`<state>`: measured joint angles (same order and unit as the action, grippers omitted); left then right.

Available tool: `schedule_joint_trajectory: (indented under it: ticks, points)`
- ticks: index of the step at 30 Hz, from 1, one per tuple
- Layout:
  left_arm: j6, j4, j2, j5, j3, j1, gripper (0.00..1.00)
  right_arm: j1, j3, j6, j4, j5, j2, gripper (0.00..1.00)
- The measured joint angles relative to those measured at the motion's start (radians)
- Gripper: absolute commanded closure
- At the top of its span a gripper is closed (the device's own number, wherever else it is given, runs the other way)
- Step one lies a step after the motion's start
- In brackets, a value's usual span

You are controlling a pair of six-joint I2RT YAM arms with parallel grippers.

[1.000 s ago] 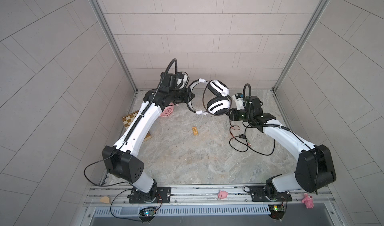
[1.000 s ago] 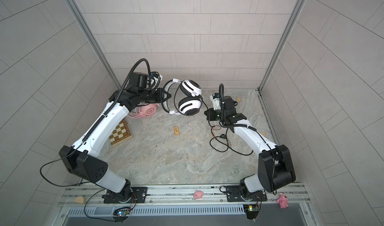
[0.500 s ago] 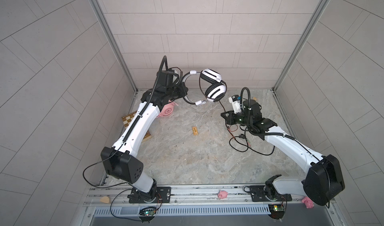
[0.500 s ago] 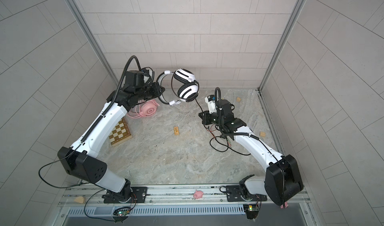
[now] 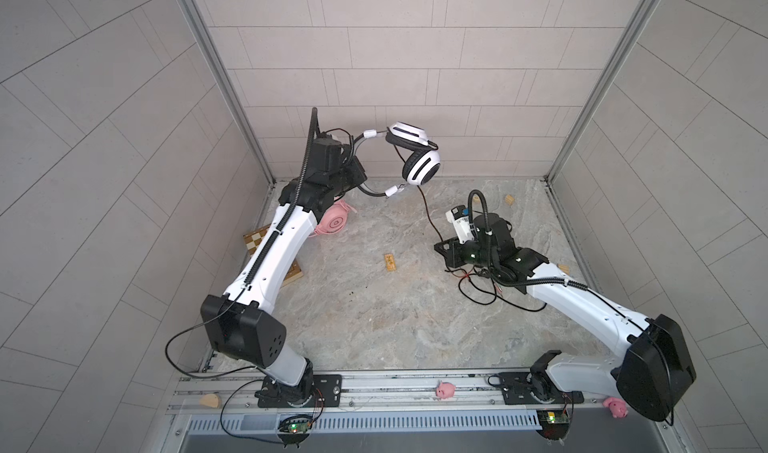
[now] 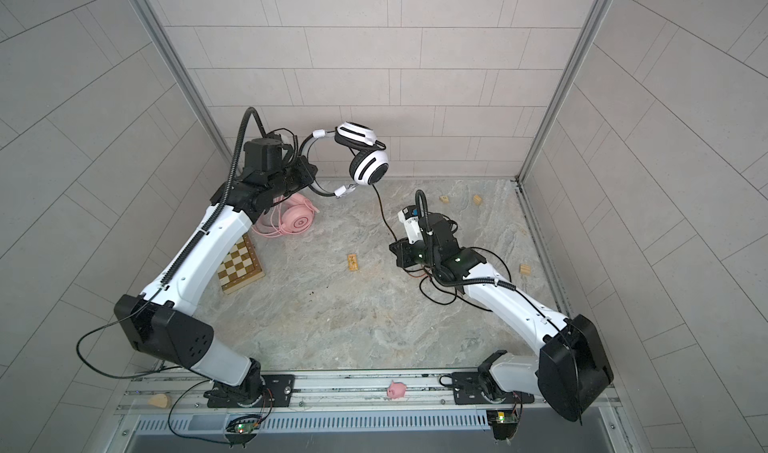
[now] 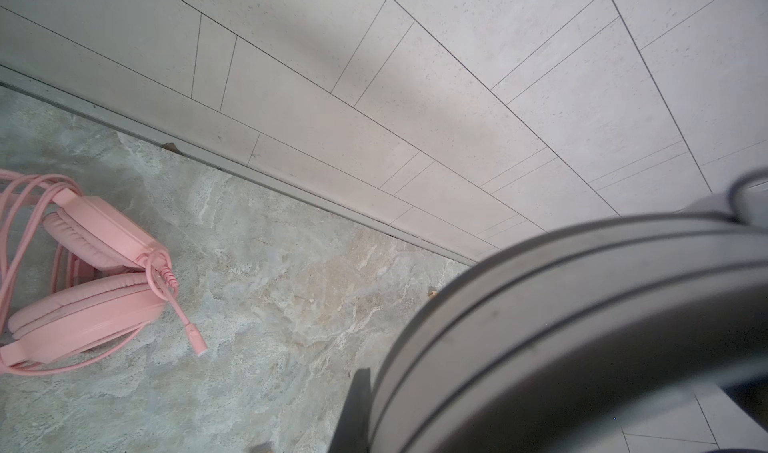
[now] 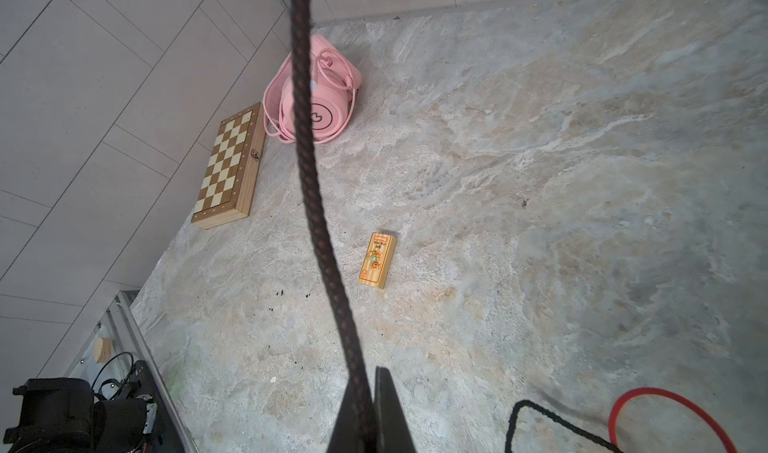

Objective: Wrap the headphones

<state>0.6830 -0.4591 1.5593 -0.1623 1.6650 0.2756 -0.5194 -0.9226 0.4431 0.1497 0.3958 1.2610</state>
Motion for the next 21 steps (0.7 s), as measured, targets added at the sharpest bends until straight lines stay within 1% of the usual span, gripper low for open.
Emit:
schedule_joint_trajectory:
  ticks: [5,11,21]
  points:
    - [0.017,0.003,0.000,0.043,0.000,0.000,1.00,-0.027,-0.006,-0.007,0.034,-0.018,-0.008,1.00]
    - [0.026,0.004,0.000,0.121,0.000,0.000,1.00,-0.087,-0.049,-0.022,0.091,-0.038,-0.015,1.00]
    - [-0.052,0.017,0.003,0.292,-0.014,-0.001,1.00,-0.164,-0.146,-0.046,0.174,-0.073,-0.042,1.00]
